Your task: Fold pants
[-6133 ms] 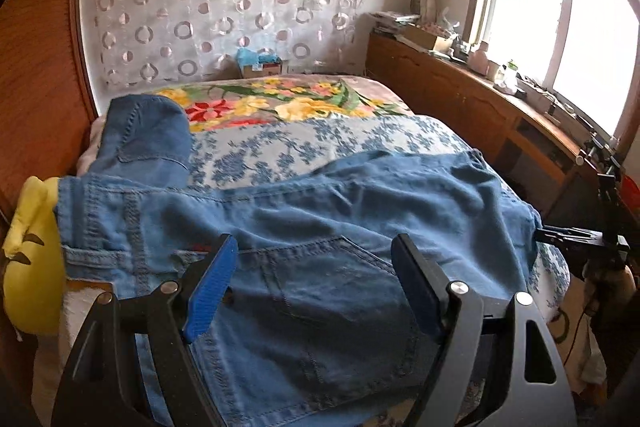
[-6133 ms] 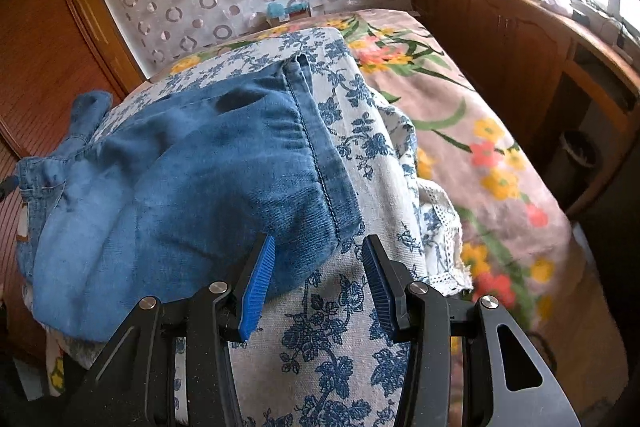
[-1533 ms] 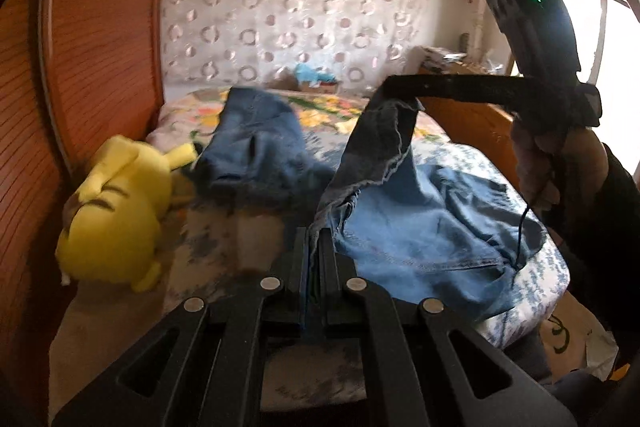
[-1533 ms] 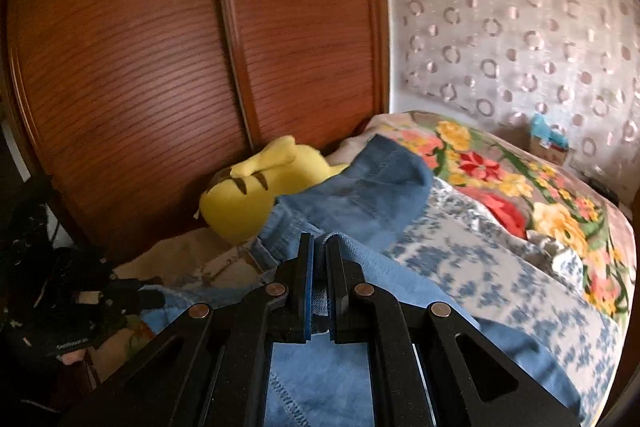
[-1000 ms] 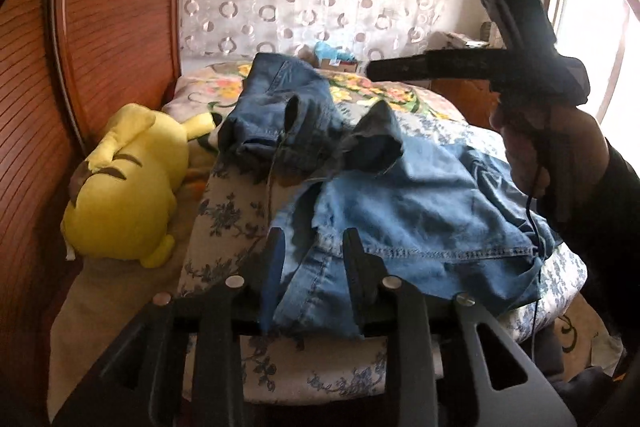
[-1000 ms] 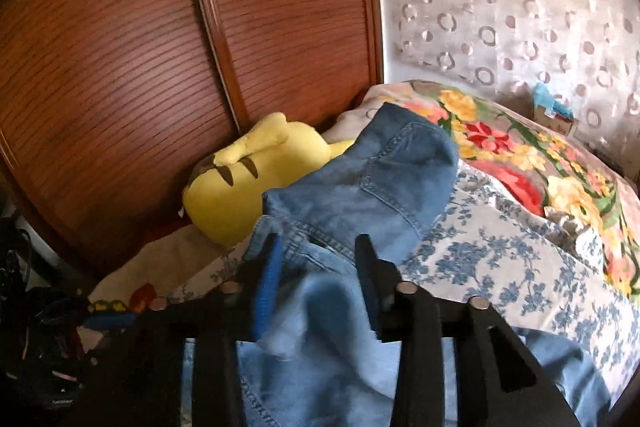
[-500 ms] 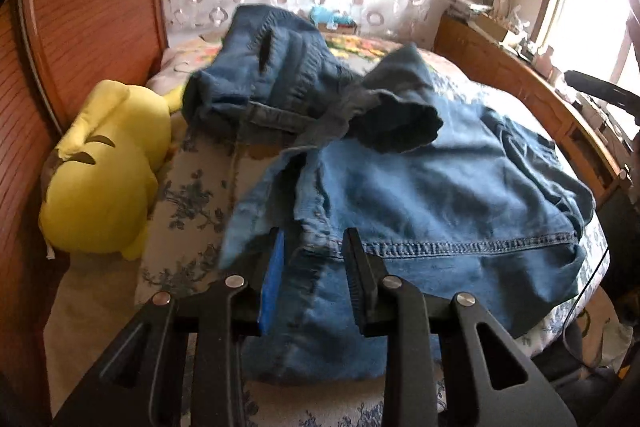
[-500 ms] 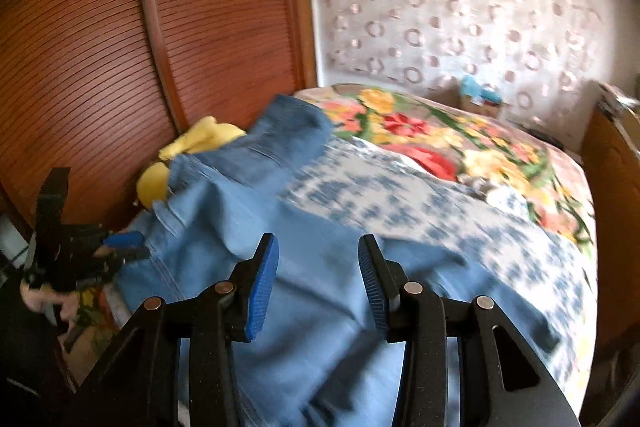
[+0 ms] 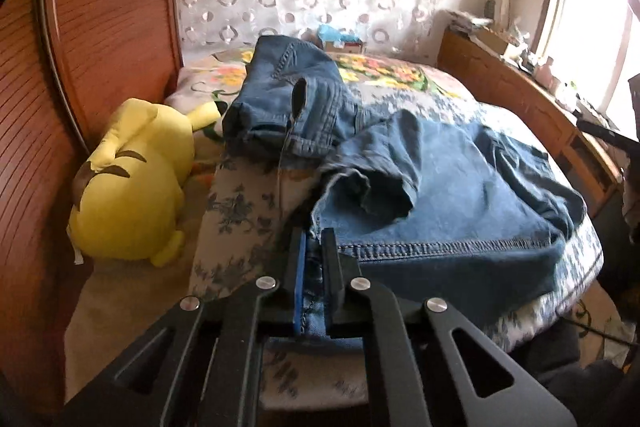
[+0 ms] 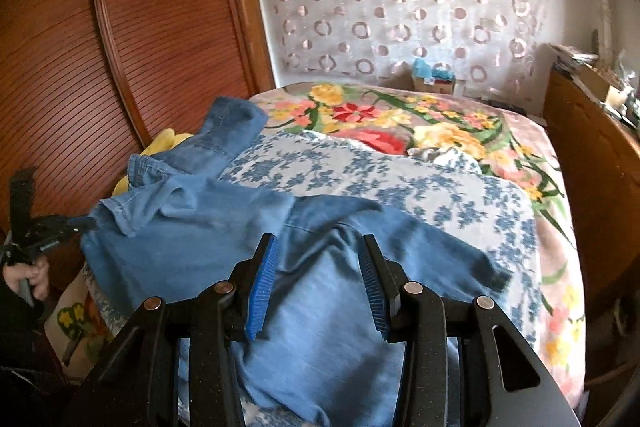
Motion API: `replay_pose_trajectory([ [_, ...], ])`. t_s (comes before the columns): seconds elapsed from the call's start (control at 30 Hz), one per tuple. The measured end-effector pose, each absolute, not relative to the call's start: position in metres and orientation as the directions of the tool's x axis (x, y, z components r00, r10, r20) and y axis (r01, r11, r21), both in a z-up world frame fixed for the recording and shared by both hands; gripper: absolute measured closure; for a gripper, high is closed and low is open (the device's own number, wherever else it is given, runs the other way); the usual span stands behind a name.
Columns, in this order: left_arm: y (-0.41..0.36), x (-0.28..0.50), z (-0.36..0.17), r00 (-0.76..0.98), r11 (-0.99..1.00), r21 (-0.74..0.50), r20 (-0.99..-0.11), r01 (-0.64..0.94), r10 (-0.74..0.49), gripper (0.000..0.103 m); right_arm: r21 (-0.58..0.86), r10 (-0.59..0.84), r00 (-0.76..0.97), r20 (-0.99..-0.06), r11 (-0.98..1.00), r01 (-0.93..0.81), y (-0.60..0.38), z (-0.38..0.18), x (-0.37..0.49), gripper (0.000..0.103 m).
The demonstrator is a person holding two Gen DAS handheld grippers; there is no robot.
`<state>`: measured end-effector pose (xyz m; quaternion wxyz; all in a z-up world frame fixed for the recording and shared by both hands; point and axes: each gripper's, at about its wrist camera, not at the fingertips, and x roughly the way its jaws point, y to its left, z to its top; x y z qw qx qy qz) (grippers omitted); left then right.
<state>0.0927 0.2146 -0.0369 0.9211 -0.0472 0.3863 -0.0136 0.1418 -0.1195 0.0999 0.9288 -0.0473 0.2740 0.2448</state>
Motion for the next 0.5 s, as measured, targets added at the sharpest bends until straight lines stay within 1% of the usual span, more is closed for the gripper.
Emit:
replay_pose_trajectory([
  [0.07,0.214,0.091,-0.042,0.688,0.996,-0.089,-0.723,-0.005,-0.061,0.093,0.05,0.421,0.737,-0.529,0.883,-0.468,-0.129,0.1,0.136,0.06],
  [0.13,0.211,0.093,-0.048,0.675,0.997,-0.071,-0.736,-0.013,-0.044,0.086,0.056,0.41,0.741,-0.532,0.89,-0.452,-0.136,0.098,0.129,0.06],
  [0.2,0.209,0.093,-0.051,0.673,0.997,-0.083,-0.737,-0.01,-0.055,0.076,0.062,0.401,0.741,-0.538,0.896,-0.44,-0.141,0.095,0.125,0.06],
  [0.27,0.205,0.093,-0.048,0.689,0.996,-0.094,-0.721,0.0,-0.068,0.071,0.067,0.396,0.739,-0.546,0.899,-0.433,-0.144,0.092,0.123,0.06],
  [0.33,0.199,0.093,-0.043,0.704,0.995,-0.093,-0.706,0.019,-0.079,0.062,0.057,0.381,0.738,-0.556,0.904,-0.424,-0.145,0.089,0.118,0.06],
  [0.37,0.195,0.094,-0.041,0.71,0.995,-0.093,-0.699,0.03,-0.087,0.055,0.047,0.368,0.741,-0.561,0.908,-0.416,-0.147,0.088,0.116,0.06],
  [0.4,0.191,0.095,-0.038,0.717,0.995,-0.094,-0.691,0.043,-0.096,0.052,0.036,0.353,0.746,-0.565,0.914,-0.405,-0.148,0.087,0.112,0.06],
  [0.5,0.179,0.103,-0.034,0.727,0.992,-0.096,-0.676,0.078,-0.123,0.052,0.036,0.322,0.758,-0.567,0.929,-0.368,-0.161,0.086,0.103,0.059],
])
